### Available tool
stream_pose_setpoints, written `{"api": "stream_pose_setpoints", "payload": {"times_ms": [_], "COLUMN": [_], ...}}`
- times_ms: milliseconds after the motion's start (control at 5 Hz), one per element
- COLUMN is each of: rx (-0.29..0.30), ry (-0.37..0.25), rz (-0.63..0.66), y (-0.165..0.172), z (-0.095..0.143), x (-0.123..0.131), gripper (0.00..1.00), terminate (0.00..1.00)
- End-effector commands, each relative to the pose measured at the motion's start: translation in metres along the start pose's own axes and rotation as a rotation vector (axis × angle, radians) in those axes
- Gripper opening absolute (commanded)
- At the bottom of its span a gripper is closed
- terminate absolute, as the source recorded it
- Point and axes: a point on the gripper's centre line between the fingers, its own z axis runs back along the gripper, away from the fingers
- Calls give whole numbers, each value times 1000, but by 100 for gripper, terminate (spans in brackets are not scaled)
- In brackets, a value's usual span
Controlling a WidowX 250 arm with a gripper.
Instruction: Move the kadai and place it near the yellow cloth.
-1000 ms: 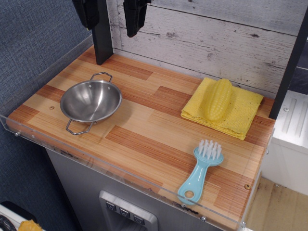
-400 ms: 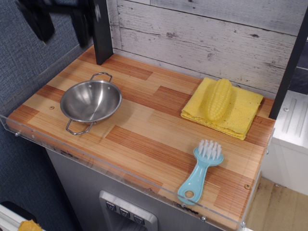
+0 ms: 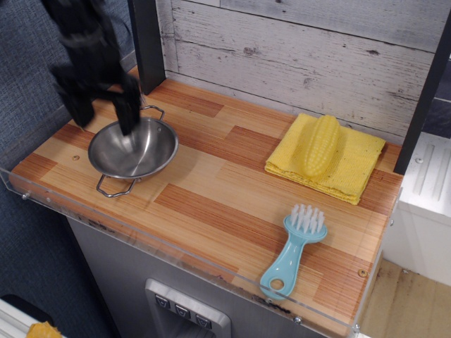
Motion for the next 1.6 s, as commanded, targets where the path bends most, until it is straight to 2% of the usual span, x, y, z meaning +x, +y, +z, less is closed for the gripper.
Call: {"api": "stream_pose_setpoints", "payload": {"times_ms": [0,200,400,600,800,1000,1200,1400], "rx": [35,78,103,45,-43,-61,-51,-33], "ry": [-126,-218,-283,-297,-237,-156,-84,-51], "rz": [-89,8,65,15,-102,-199,-259,-296], "y": [-29,-8,3,-17,-55,-86,-104,-114], "z": [24,60,85,95,85,60,37,23], "x": [-6,-10,-16,-14,-15,-25,-36,-42], "gripper": [100,100,100,100,100,100,100,100], "terminate": [0,0,0,0,0,0,0,0]}}
